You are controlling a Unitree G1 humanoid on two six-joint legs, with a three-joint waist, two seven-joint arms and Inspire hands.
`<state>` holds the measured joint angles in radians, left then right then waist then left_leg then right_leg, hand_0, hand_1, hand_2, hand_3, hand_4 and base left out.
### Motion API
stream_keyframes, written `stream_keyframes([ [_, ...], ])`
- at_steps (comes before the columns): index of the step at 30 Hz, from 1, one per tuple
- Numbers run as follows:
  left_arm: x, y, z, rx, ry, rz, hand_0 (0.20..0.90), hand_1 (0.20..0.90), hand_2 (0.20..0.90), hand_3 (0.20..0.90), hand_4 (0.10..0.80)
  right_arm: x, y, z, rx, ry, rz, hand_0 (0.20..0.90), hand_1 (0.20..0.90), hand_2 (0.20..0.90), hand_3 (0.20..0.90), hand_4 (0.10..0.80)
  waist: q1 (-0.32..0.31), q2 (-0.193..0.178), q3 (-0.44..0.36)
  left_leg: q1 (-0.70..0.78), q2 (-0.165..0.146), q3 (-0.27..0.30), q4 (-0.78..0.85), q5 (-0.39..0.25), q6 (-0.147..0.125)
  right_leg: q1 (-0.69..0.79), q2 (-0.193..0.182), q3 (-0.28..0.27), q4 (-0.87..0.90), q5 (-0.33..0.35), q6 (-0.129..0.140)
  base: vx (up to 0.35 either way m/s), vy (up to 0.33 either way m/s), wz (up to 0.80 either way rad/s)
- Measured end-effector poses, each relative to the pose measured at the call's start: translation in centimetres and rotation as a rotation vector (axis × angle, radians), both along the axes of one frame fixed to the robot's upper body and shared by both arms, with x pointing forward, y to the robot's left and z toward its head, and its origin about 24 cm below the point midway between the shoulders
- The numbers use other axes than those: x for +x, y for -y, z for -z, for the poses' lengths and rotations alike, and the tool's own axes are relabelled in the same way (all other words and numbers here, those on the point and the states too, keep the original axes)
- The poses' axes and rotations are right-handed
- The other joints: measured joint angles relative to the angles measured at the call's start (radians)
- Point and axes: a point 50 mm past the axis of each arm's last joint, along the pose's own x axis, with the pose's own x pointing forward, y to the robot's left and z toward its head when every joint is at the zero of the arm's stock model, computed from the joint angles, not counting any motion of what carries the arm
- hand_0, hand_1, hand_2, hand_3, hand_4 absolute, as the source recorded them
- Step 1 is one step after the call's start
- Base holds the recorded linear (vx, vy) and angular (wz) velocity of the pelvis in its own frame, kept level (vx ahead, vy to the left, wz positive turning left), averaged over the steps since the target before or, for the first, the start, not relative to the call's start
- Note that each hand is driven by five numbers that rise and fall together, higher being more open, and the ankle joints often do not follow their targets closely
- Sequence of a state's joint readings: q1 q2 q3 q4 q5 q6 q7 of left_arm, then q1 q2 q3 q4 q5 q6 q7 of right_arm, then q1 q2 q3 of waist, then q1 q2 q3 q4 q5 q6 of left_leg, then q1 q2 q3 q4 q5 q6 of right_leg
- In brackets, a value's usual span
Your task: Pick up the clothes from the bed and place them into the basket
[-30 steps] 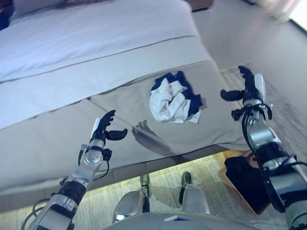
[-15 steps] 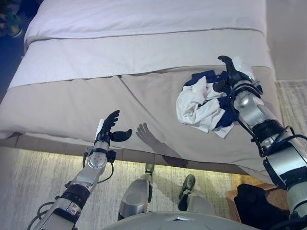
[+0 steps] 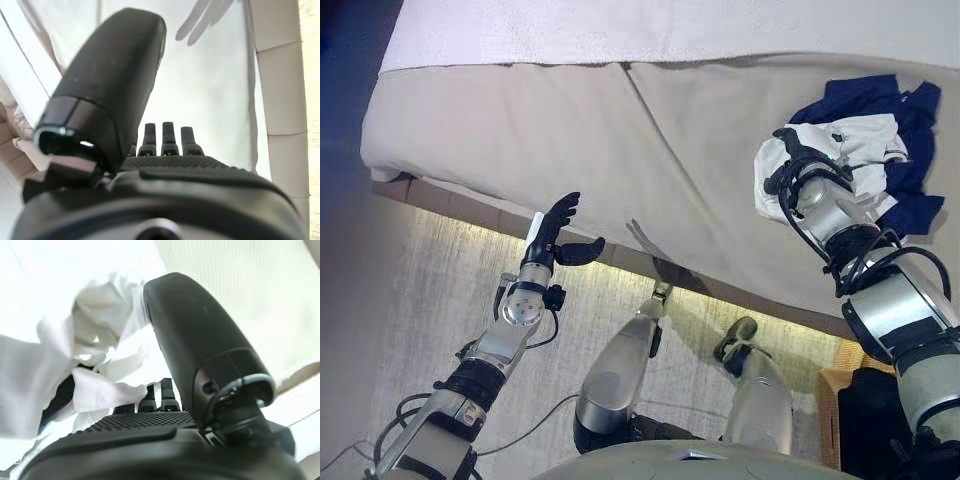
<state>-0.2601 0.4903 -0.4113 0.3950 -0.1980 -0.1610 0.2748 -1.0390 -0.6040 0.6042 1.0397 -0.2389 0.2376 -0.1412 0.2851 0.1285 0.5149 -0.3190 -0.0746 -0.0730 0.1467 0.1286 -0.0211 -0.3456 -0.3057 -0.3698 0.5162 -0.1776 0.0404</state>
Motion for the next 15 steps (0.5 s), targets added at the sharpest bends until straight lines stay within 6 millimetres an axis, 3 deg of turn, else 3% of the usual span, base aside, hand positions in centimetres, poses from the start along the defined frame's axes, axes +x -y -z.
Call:
stream_keyframes([
  [3,0.0,0.9,-0.3,-0.002,0.016,0.034,0.9,0.9,0.9,0.9,0.8,0.2,-0.1,-0.3,-0.017,-0.012,0.001,0.9,0.9,0.9,0.9,0.8,-0.006,0.001,0.0,-0.055,-0.003,0.004,0.09,-0.042,0.008,-0.04,-0.015,0.006,0.062,-0.029,-0.012,-0.048,0.03,0.01],
  [8,-0.1,1.5,-0.9,-0.013,0.037,0.056,0.9,0.9,0.9,0.9,0.8,0.3,-0.6,0.2,-0.097,-0.063,-0.021,0.9,0.9,0.9,0.9,0.8,-0.007,0.001,0.0,-0.111,0.007,0.003,0.158,-0.061,0.0,-0.091,-0.017,0.015,0.112,-0.045,-0.023,-0.007,-0.002,-0.01],
  [9,-0.1,1.5,-0.8,-0.013,0.035,0.055,0.9,0.9,0.9,0.9,0.8,0.3,-0.8,0.4,-0.106,-0.079,-0.025,0.773,0.773,0.773,0.752,0.652,-0.008,0.001,0.0,-0.111,0.01,0.004,0.164,-0.063,0.0,-0.09,-0.013,0.018,0.114,-0.045,-0.023,-0.046,-0.008,-0.07],
  [11,-0.1,1.6,-0.8,-0.012,0.035,0.055,0.9,0.9,0.9,0.9,0.8,0.3,-0.9,0.6,-0.146,-0.107,-0.036,0.3,0.3,0.3,0.2,0.1,-0.008,0.001,0.0,-0.111,0.017,0.009,0.164,-0.063,0.0,-0.091,-0.011,0.02,0.113,-0.045,-0.023,-0.044,-0.005,-0.08],
  [15,-0.3,1.9,-0.5,-0.009,0.027,0.067,0.9,0.9,0.9,0.9,0.8,0.3,-0.9,0.7,-0.175,-0.11,-0.03,0.3,0.3,0.3,0.2,0.1,-0.008,0.001,0.0,-0.103,0.021,0.015,0.164,-0.062,0.0,-0.085,-0.01,0.02,0.112,-0.045,-0.023,-0.031,0.004,-0.05],
])
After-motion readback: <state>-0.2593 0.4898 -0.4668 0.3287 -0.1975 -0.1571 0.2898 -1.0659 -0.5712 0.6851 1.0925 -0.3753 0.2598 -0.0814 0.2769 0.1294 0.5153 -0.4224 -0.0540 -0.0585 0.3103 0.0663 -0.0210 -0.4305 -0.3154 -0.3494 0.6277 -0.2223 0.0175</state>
